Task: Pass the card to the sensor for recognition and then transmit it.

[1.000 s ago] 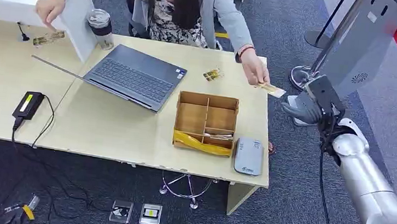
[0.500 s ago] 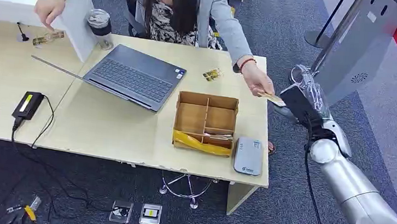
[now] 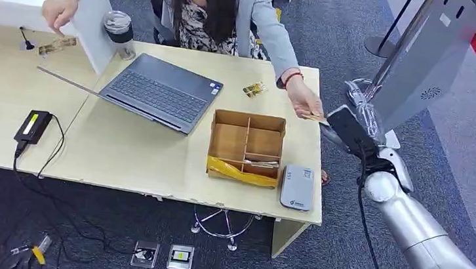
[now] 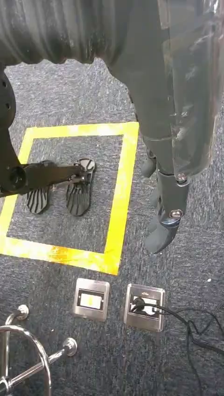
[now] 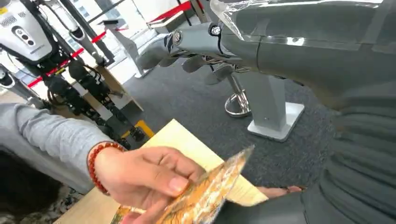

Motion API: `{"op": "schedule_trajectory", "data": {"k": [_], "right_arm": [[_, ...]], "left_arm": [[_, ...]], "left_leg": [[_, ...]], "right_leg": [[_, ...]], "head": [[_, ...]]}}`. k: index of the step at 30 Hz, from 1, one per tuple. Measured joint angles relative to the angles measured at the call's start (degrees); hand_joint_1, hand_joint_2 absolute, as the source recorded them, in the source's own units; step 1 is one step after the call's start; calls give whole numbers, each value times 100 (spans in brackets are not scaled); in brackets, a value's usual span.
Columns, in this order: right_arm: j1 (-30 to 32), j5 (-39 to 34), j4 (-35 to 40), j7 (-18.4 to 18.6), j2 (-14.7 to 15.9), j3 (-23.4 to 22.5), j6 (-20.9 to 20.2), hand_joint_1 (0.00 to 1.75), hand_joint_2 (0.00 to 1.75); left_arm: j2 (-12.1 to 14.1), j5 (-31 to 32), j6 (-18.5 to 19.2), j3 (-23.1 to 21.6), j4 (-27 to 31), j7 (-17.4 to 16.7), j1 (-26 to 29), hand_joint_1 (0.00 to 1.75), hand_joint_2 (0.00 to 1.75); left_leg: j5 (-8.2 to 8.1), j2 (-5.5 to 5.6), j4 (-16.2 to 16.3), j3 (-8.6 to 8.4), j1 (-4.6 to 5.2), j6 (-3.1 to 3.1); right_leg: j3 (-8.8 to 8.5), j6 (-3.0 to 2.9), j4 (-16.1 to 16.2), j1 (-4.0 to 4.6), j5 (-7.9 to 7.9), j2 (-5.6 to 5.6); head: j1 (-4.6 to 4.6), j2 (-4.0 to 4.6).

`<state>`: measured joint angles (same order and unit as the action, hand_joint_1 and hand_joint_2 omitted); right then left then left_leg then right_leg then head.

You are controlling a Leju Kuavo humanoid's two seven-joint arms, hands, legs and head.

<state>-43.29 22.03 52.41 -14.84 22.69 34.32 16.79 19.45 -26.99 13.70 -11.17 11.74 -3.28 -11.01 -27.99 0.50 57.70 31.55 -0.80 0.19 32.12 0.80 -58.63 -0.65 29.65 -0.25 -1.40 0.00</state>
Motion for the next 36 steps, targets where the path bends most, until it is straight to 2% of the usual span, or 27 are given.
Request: {"op": "schedule_trajectory", "data": {"k": [13,23,24,27,32,36], "right_arm": [[247,-125,713,238,66,-57,-125,175,175],[567,-247,1423,538,203,-199,-287,175,175],[622,-234,1484,597,216,-203,-319,175,175],[771,-195,1559,680,260,-210,-395,175,175],[1069,-153,1561,1093,299,-181,-789,175,175],[1329,-81,1561,1303,299,-166,-955,175,175]], "left_arm": [[-22,-144,-184,-37,-2,-101,1,0,175],[-24,-230,-149,-66,-20,-153,21,0,175],[-24,-245,-149,-68,-22,-153,29,0,0],[-24,-273,-149,-68,-26,-153,54,0,0],[-26,-282,-133,-79,-31,-153,69,0,0],[-26,-282,-127,-90,-31,-153,68,0,0]], "left_leg": [[0,-3,0,-1,0,0],[-1,-3,0,-1,0,0],[-1,-3,0,-2,0,1],[-1,-3,0,-1,0,0],[-1,-3,0,-1,0,0],[-1,-3,0,0,0,1]], "right_leg": [[0,0,0,0,0,3],[-1,0,0,0,0,5],[-1,0,1,0,0,5],[-1,0,1,0,0,4],[-2,0,2,0,0,3],[0,0,2,0,0,4]], "head": [[-2,0],[-2,0],[-2,0],[-4,0],[-2,0],[-2,0]]}}
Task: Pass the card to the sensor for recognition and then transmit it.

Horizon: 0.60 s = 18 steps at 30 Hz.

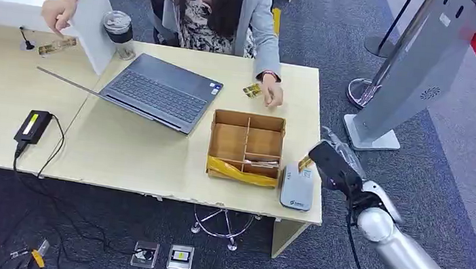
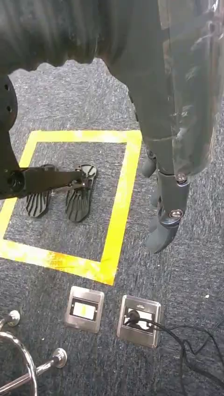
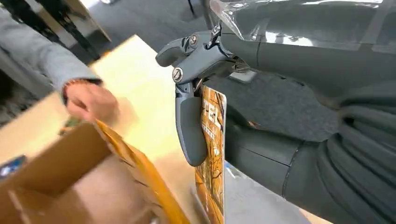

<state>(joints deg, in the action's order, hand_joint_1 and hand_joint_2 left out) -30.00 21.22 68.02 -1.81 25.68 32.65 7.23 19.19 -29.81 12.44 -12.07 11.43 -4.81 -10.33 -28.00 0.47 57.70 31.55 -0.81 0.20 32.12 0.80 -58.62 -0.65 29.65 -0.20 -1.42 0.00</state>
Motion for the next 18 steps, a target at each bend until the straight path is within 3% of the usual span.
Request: {"op": "schedule_trajectory", "data": {"k": [18], "right_arm": [[387,55,188,463,90,-5,-684,175,175]], "left_arm": [[-2,-22,-61,-11,0,4,-4,0,0]], "left_leg": [[0,-1,0,-2,0,0]], "right_leg": [[0,0,0,0,0,1]], "head": [[0,0]]}}
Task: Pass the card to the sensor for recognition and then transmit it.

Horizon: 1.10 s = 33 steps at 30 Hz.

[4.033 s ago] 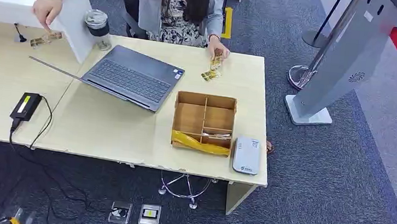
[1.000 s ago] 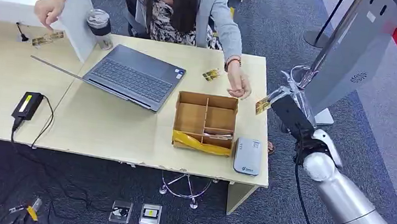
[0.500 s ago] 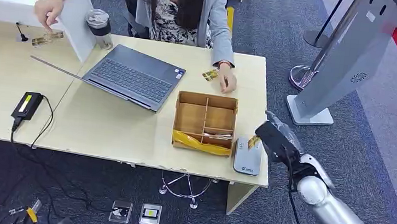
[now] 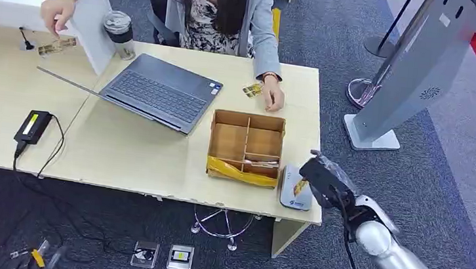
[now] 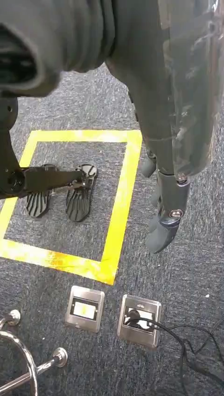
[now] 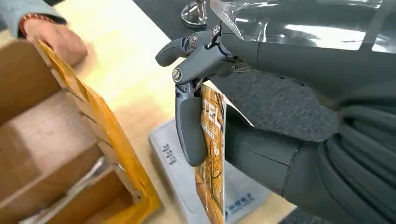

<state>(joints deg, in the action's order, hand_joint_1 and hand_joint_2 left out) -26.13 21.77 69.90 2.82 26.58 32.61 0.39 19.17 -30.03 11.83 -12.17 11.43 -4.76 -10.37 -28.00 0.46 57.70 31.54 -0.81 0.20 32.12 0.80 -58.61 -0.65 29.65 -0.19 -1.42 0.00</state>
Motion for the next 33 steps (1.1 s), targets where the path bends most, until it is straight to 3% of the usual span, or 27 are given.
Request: {"op": "schedule_trajectory", "data": {"k": [10,20,33], "right_arm": [[157,70,129,75,2,2,-120,175,175],[14,334,120,247,-57,79,-612,175,175],[-808,684,-435,-155,-455,234,-595,175,175]], "left_arm": [[-26,0,-46,-2,0,0,-5,0,0],[-33,-15,-29,-13,0,-13,-33,0,0],[-79,-46,-37,-26,0,-85,-82,0,0]], "left_leg": [[0,-1,0,-1,0,0],[0,0,0,2,0,0],[1,0,0,2,0,0]], "right_leg": [[0,0,0,0,0,1],[-1,0,-2,0,0,0],[0,0,-3,0,0,-1]], "head": [[-2,0],[0,0],[0,0]]}}
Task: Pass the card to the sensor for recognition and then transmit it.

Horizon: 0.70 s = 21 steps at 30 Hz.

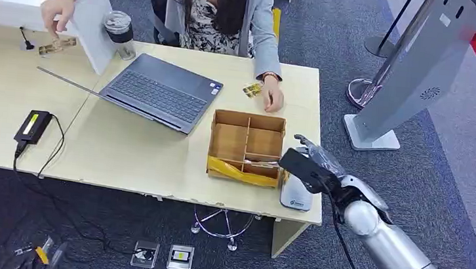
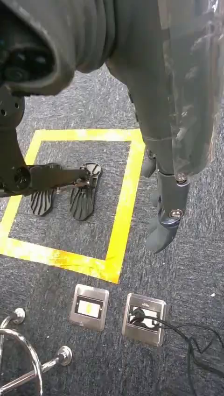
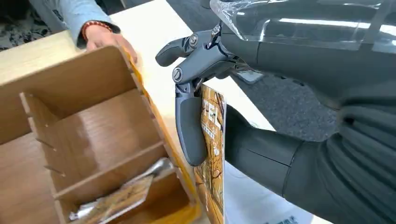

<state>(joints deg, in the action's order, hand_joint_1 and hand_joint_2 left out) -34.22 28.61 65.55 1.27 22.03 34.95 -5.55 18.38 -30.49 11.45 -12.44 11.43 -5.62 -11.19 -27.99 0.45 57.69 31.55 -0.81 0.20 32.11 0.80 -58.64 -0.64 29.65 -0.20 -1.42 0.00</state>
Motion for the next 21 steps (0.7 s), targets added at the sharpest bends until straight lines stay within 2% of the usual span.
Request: {"op": "schedule_trajectory", "data": {"k": [5,11,21], "right_arm": [[-107,-28,-262,-35,-90,63,50,175,175],[-246,-101,-804,-219,-122,90,332,175,175],[-484,-236,-1550,-404,4,39,518,175,175]], "left_arm": [[-4,-15,9,-35,0,-9,-8,0,0],[-2,-63,15,-100,0,-66,-8,0,0],[37,-153,0,-160,0,-68,-4,0,0]], "left_leg": [[0,1,0,3,0,0],[0,1,0,1,1,0],[0,1,1,1,0,0]], "right_leg": [[0,0,0,0,0,-2],[1,0,1,-1,0,-2],[2,0,1,0,0,0]], "head": [[0,0],[0,0],[0,0]]}}
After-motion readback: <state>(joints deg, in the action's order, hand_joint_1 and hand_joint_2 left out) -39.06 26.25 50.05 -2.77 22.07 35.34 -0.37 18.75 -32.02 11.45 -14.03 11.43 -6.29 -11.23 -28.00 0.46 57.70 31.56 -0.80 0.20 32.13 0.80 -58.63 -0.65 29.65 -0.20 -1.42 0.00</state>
